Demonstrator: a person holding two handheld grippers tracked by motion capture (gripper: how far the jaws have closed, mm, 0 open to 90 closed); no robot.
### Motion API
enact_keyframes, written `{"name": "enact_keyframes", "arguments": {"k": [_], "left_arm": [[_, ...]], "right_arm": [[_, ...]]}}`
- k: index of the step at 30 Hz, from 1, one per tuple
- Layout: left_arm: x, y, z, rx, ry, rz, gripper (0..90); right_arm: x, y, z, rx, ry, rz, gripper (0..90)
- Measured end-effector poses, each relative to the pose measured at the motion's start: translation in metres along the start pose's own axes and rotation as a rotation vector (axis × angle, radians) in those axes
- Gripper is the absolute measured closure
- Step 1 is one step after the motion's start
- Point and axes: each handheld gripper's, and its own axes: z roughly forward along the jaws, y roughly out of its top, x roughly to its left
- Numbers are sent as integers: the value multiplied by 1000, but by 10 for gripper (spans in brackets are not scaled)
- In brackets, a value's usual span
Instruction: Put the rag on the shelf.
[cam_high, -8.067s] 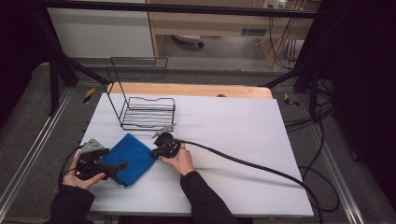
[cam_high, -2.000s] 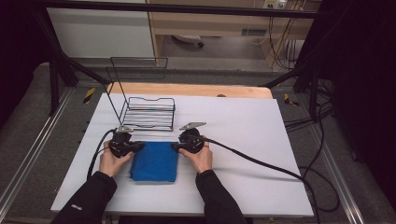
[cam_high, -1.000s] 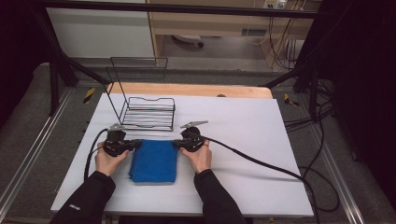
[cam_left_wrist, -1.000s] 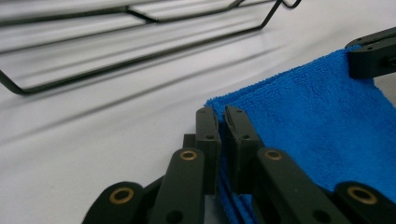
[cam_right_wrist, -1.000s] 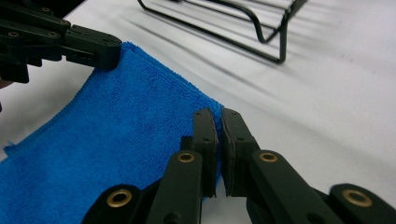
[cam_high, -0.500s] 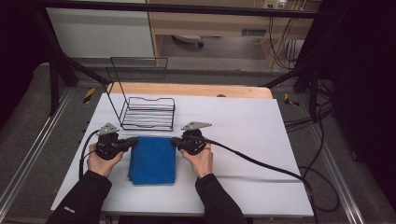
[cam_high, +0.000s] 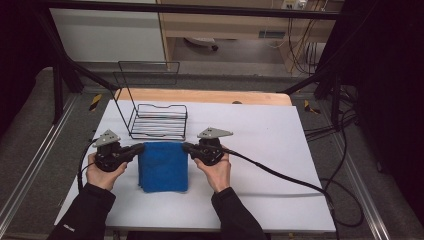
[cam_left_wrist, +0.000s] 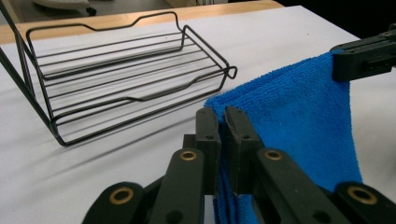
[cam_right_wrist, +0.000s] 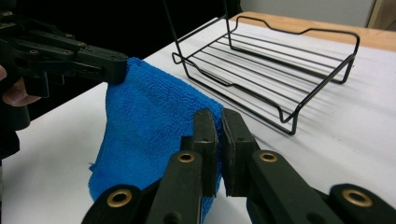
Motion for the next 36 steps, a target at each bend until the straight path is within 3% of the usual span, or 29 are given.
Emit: {"name": "enact_keyframes", "arguments": {"k": [9, 23, 36], "left_arm": [[-5, 7, -9, -33, 10, 15, 846], [-17, 19, -22, -89, 10, 51, 846], [-14, 32, -36, -167, 32, 47, 846]], "right_arm": [[6, 10, -6, -21, -11, -62, 862], [11, 25, -23, -87, -18, -96, 863], [25, 47, -28, -152, -36, -158, 863]]}}
